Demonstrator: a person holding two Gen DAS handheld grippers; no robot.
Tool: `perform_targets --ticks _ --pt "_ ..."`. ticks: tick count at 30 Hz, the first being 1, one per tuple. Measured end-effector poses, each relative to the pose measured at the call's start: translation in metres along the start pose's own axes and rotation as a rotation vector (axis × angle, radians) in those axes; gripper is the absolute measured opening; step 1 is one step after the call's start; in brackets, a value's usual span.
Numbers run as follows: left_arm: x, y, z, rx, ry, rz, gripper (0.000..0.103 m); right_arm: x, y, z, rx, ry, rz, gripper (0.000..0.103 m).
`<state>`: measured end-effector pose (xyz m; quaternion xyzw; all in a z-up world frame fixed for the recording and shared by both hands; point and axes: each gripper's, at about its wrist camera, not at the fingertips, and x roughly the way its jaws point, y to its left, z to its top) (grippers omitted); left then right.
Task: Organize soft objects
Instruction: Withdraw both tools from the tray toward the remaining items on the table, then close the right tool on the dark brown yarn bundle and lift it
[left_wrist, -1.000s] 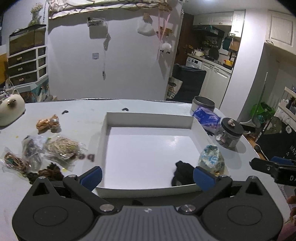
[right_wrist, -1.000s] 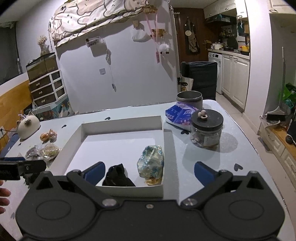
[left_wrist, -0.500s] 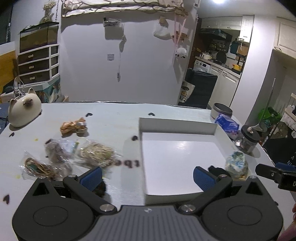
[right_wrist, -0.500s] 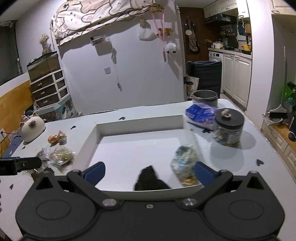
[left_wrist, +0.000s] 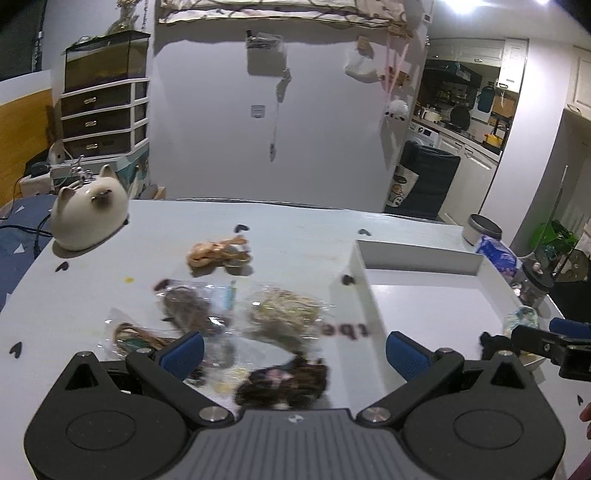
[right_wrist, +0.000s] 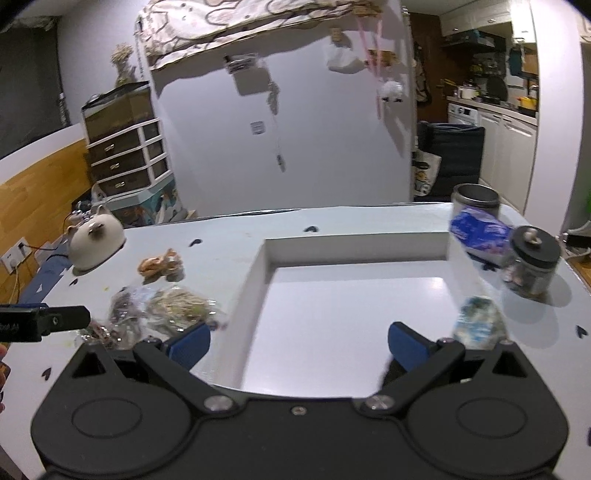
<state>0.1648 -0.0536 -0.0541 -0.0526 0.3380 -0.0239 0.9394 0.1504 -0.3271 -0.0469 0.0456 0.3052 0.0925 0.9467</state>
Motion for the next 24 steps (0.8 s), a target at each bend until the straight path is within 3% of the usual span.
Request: perform_targets --ticks 13,24 --pt "0.014 0.072 0.019 0.021 -0.006 -0.043 0.103 0.045 0.085 0.004 -0.125 0.027 0.113 0.103" --pt "0.073 0.093 0.063 0.055 0.064 -0.179 0.103 0.096 0.147 -0.008 -0.368 0.177 0.286 0.103"
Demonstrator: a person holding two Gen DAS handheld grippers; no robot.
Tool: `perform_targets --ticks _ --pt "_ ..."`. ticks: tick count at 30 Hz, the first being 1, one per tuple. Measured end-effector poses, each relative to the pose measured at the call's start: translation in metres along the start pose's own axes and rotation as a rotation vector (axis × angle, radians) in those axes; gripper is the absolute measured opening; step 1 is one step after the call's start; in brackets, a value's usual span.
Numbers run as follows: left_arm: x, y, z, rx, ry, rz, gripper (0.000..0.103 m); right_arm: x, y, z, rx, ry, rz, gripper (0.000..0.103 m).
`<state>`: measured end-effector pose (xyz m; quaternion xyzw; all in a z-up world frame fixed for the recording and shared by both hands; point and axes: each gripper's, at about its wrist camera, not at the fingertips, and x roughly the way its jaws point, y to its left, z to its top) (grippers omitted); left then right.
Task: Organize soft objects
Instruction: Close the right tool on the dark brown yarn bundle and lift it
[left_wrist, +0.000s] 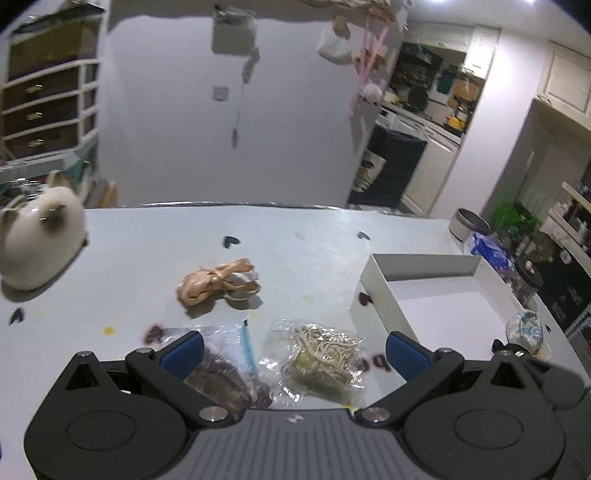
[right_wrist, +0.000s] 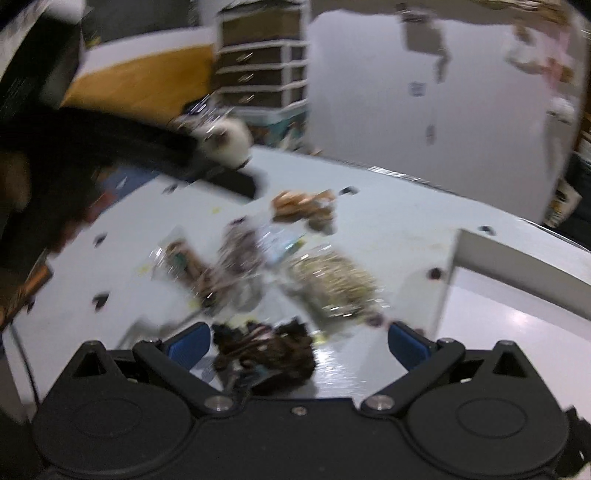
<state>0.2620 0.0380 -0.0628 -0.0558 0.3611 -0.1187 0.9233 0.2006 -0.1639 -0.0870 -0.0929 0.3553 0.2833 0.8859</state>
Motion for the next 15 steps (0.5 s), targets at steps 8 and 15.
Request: perform_targets --ticks 8,15 --pt "0.05 0.001 0.018 0.046 0.109 -0.086 0.103 0.042 0.019 0.003 -0.021 0.111 0.039 0.103" --pt "0.081 -0.001 0.02 0.072 0.178 -0.122 0.103 0.075 0.015 0.005 0.08 0.196 0.042 0.103"
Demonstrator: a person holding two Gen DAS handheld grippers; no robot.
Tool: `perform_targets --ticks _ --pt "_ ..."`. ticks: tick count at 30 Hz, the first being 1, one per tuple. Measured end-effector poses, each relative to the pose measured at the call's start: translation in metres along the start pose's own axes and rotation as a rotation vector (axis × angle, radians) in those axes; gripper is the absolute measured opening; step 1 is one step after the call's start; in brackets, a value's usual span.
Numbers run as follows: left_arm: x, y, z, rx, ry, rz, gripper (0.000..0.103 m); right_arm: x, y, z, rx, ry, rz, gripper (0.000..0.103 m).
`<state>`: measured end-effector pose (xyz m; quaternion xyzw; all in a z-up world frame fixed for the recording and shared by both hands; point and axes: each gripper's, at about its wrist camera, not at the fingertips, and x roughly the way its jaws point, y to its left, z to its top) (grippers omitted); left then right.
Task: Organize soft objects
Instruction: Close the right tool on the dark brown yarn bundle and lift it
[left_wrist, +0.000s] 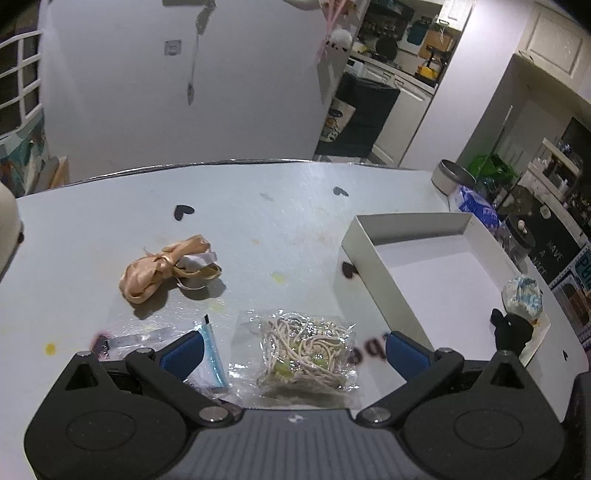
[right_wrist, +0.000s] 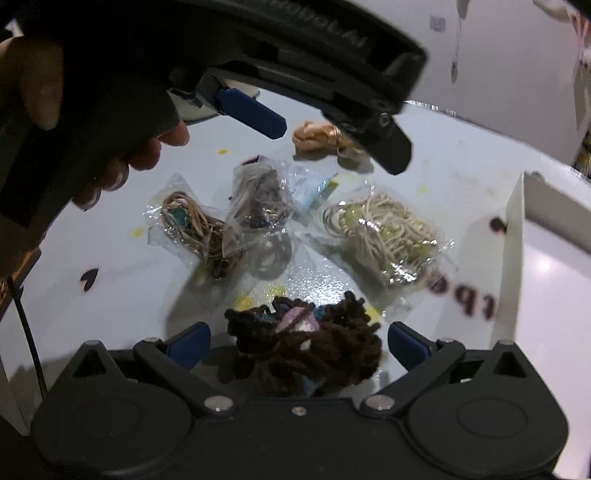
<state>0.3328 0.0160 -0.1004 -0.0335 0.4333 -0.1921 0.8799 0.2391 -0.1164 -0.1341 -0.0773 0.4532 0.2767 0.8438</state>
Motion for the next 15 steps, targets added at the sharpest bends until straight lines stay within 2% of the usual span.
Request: perform_targets --ticks 2,7,15 --pt "0.006 0.001 0.001 0.006 0.01 -0.007 0.103 0.007 0.002 0.001 0.0 0.017 -0.009 0.099" --pt "0.017 0.004 0.006 0.003 0.023 -0.017 0.103 0.01 -0.003 -0.003 0.025 0.033 -0.031 0.073" --pt "0.035 0.0 0.012 0.028 0.038 -0.017 0.103 -0.008 -0.022 -0.009 0.089 0.022 -0.048 0.056"
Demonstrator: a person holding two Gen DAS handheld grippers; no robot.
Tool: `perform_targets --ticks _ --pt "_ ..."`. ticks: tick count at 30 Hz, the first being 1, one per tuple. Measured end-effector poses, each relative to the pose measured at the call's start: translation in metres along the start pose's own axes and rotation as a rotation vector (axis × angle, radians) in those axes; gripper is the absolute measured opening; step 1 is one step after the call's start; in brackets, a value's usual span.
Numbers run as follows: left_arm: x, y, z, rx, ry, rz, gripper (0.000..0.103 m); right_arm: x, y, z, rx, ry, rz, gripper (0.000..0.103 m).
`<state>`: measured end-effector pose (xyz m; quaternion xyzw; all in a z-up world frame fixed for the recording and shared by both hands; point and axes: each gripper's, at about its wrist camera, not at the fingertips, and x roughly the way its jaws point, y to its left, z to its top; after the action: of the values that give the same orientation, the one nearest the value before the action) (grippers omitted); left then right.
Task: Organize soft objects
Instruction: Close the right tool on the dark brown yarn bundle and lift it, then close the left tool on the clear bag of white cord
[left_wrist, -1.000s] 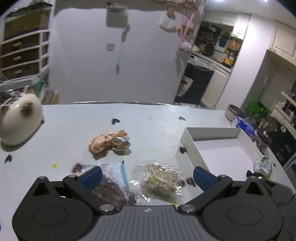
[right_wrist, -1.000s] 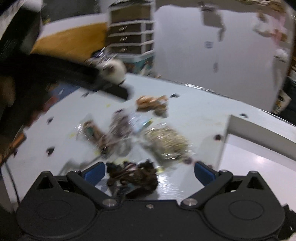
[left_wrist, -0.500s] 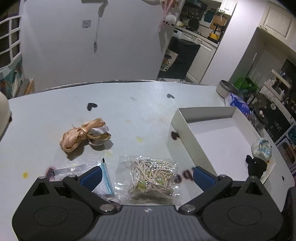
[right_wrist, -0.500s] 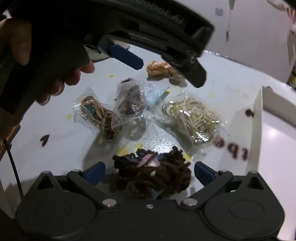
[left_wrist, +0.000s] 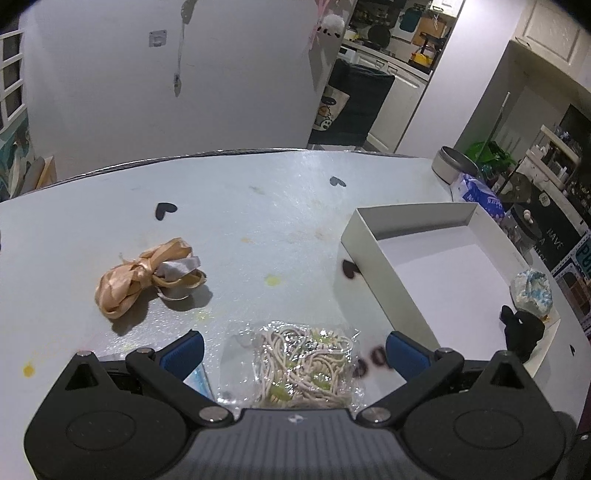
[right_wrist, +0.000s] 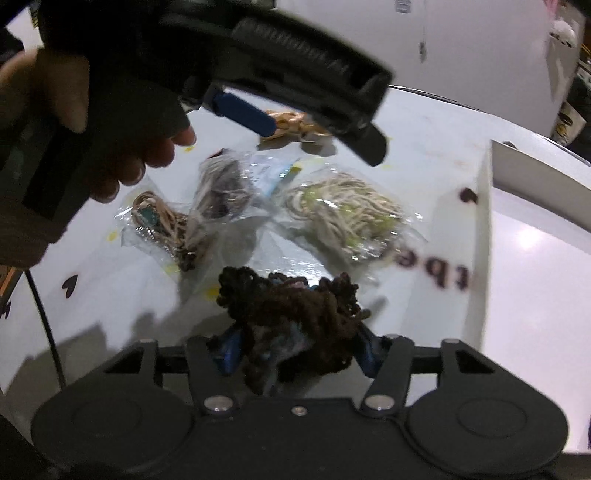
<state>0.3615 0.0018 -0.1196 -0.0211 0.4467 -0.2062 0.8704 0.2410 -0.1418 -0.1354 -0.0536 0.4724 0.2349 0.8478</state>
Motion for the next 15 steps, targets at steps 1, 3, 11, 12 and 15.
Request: perform_targets --ticks 1,3,11,12,15 --pt "0.003 -0.001 0.001 0.003 0.004 -0.002 0.103 -0.004 -0.003 -0.001 0.012 -0.002 0.001 0.054" --pt "0.008 -0.003 0.001 0.008 0.01 -0.004 0.103 -0.009 -0.008 -0.002 0.022 -0.005 0.003 0.052" --pt "0.034 -0.014 -0.001 0.033 0.048 0.05 0.103 -0.017 -0.02 -0.009 0.075 0.0 -0.022 0.051" --pt "0.037 -0.015 -0.002 0.035 0.055 0.058 0.103 -0.017 -0.021 -0.01 0.081 0.001 -0.025 0.051" --pt "0.05 -0.017 -0.006 0.033 0.091 0.079 0.095 -0.017 -0.023 -0.011 0.093 0.001 -0.032 0.051"
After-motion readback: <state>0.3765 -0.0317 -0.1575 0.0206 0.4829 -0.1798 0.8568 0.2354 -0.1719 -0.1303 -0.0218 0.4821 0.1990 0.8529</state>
